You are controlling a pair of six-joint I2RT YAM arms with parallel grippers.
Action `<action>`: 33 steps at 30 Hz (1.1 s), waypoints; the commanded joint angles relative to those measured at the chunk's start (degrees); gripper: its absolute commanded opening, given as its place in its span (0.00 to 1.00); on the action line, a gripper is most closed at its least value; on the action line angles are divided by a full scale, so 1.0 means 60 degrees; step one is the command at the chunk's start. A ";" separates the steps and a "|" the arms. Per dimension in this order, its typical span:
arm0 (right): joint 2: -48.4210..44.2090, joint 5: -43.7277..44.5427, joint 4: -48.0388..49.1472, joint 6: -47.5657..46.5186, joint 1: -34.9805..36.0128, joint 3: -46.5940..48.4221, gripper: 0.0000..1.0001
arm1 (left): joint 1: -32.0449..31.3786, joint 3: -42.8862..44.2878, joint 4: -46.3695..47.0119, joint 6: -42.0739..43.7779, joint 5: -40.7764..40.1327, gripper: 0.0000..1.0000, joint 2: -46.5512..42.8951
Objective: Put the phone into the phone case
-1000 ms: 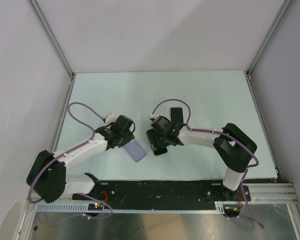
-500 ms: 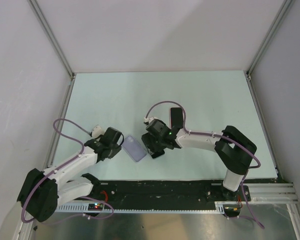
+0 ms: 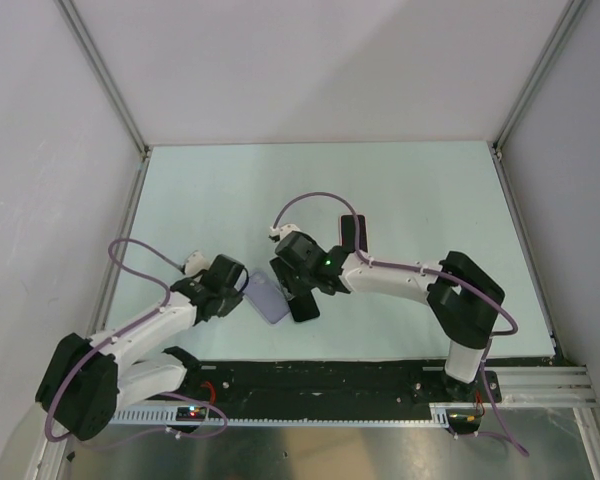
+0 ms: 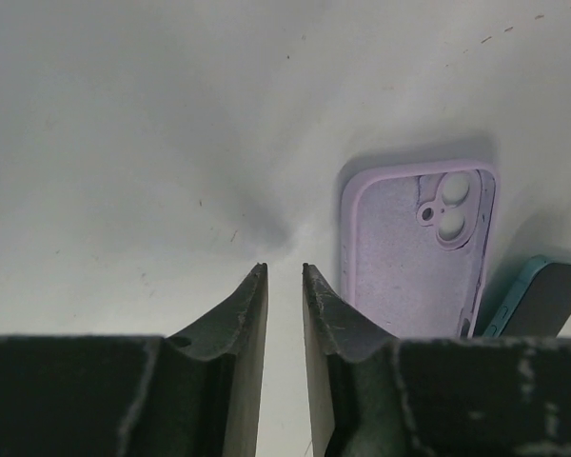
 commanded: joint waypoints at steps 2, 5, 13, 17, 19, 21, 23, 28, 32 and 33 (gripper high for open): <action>0.0342 0.0788 -0.0583 0.0367 -0.0013 0.0493 0.68 | 0.0061 -0.0063 0.0382 -0.0100 0.0054 0.25 0.0136; 0.0376 0.0784 -0.0626 0.0398 -0.0049 0.0501 0.86 | 0.0062 -0.0072 0.0460 -0.0022 0.0043 0.25 0.0054; 0.0529 -0.0493 0.0090 0.0343 -0.0268 0.0035 0.97 | 0.0062 -0.0097 0.0593 0.0070 0.0161 0.25 0.0098; 0.0683 -0.1049 0.0426 0.0403 -0.0508 -0.0181 0.98 | 0.0059 -0.0140 0.0654 0.0063 0.0213 0.25 0.0124; 0.0748 -0.1324 0.0514 0.0434 -0.0591 -0.0230 0.99 | 0.0062 -0.0153 0.0688 0.0068 0.0253 0.25 0.0156; 0.0816 -0.1360 0.0536 0.0452 -0.0641 -0.0239 0.99 | 0.0062 -0.0145 0.0722 0.0059 0.0277 0.24 0.0200; 0.0862 -0.1322 0.0545 0.0457 -0.0657 -0.0241 0.99 | 0.0055 -0.0143 0.0763 0.0042 0.0324 0.24 0.0241; 0.1040 -0.1229 0.0567 0.0493 -0.0660 -0.0242 0.97 | 0.0045 -0.0168 0.0875 0.0026 0.0406 0.24 0.0364; 0.1165 -0.0928 0.0591 0.0564 -0.0585 -0.0247 0.94 | 0.0048 -0.0184 0.0975 0.0015 0.0482 0.24 0.0474; 0.1172 -0.0864 0.0592 0.0580 -0.0560 -0.0247 0.93 | 0.0048 -0.0192 0.1006 0.0001 0.0496 0.24 0.0501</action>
